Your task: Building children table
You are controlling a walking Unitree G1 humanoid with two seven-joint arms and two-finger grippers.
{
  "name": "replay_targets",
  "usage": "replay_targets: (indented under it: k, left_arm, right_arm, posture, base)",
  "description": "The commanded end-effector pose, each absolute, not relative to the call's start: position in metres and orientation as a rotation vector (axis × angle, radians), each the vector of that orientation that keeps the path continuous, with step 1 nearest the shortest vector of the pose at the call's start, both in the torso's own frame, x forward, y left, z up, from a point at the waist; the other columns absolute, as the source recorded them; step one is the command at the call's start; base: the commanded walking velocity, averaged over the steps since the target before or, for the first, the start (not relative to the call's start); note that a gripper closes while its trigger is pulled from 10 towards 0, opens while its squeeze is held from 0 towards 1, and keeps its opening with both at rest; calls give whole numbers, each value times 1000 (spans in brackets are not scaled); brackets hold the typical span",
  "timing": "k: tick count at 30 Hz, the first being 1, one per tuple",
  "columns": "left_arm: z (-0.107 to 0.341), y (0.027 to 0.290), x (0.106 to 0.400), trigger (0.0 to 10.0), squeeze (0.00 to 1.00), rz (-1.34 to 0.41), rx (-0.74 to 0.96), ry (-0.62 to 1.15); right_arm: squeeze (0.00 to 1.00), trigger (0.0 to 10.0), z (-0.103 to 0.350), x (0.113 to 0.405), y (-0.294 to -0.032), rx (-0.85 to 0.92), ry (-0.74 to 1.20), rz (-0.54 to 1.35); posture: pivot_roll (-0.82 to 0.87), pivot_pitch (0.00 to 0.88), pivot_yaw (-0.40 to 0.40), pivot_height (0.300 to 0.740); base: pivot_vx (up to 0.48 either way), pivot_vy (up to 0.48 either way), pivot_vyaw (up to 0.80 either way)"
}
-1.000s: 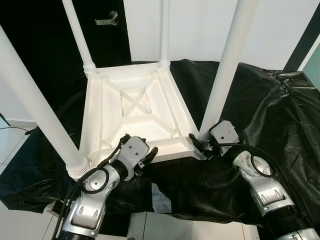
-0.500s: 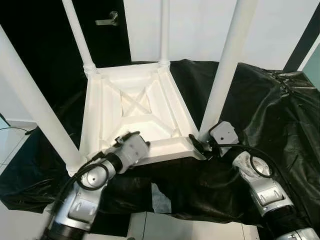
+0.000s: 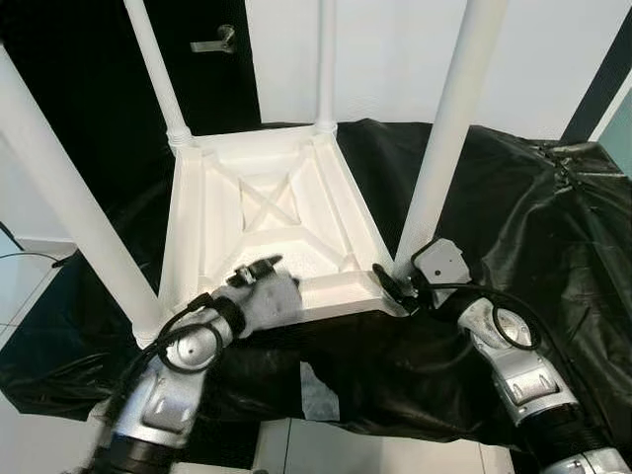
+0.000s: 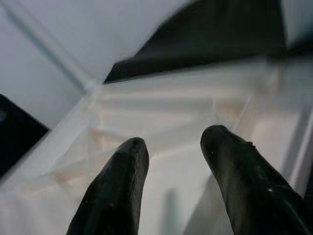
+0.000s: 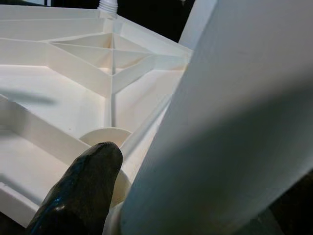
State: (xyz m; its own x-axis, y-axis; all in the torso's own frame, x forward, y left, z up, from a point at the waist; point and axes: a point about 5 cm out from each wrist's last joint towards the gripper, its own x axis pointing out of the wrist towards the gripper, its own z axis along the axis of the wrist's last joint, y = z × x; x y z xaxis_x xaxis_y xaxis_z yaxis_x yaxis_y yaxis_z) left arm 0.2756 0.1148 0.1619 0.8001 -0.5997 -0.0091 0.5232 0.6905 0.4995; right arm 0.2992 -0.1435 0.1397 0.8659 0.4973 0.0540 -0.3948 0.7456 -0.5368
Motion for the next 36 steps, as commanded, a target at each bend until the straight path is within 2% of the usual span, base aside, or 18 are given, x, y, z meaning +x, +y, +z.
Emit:
replay_targets:
  k: [1,4,11,15,16,17,18,19,27,35,36]
  left_arm:
    - [165,123,276,10000,0,-518,370,-174]
    - [167,112,267,10000,0,-669,181,-157]
    - [155,103,252,10000,0,-896,133,-74]
    - [152,102,248,10000,0,-947,114,-45]
    - [152,103,247,10000,0,-966,90,-33]
    - [152,103,246,10000,0,-978,74,-24]
    - [153,103,245,10000,0,-993,60,-17]
    - [153,103,244,10000,0,-998,59,-16]
    - [155,103,246,10000,0,-973,57,-22]
    - [156,102,247,10000,0,-953,59,-24]
    - [156,102,247,10000,0,-951,60,-23]
  right_arm:
    - [0,10000,139,301,-143,-543,-201,511]
    - [0,10000,139,302,-141,-522,-199,563]
    - [0,10000,134,305,-136,-381,-133,712]
    - [0,10000,132,307,-135,-360,-115,754]
    - [0,8392,132,308,-135,-358,-117,763]
    - [0,8392,133,308,-135,-357,-119,767]
    - [0,1137,133,309,-135,-357,-119,772]
    - [0,0,132,309,-137,-345,-114,771]
    - [0,0,130,309,-144,-262,-93,720]
    - [0,0,120,308,-151,-235,-54,461]
    - [0,0,117,307,-150,-210,-44,383]
  posture:
    - [66,0,-5,740]
    - [62,0,-6,740]
    - [55,0,-6,740]
    - [56,0,-9,740]
    - [59,0,-13,740]
    - [60,0,-14,740]
    - [60,0,-16,740]
    - [61,0,-17,740]
    - [62,0,-23,740]
    - [55,0,-20,740]
    - [53,0,-19,740]
  base:
    - [0,0,0]
    - [0,0,0]
    - [0,0,0]
    - [0,0,0]
    - [0,0,0]
    - [0,0,0]
    - [0,0,0]
    - [0,0,0]
    - [0,0,0]
    - [0,0,0]
    - [0,0,0]
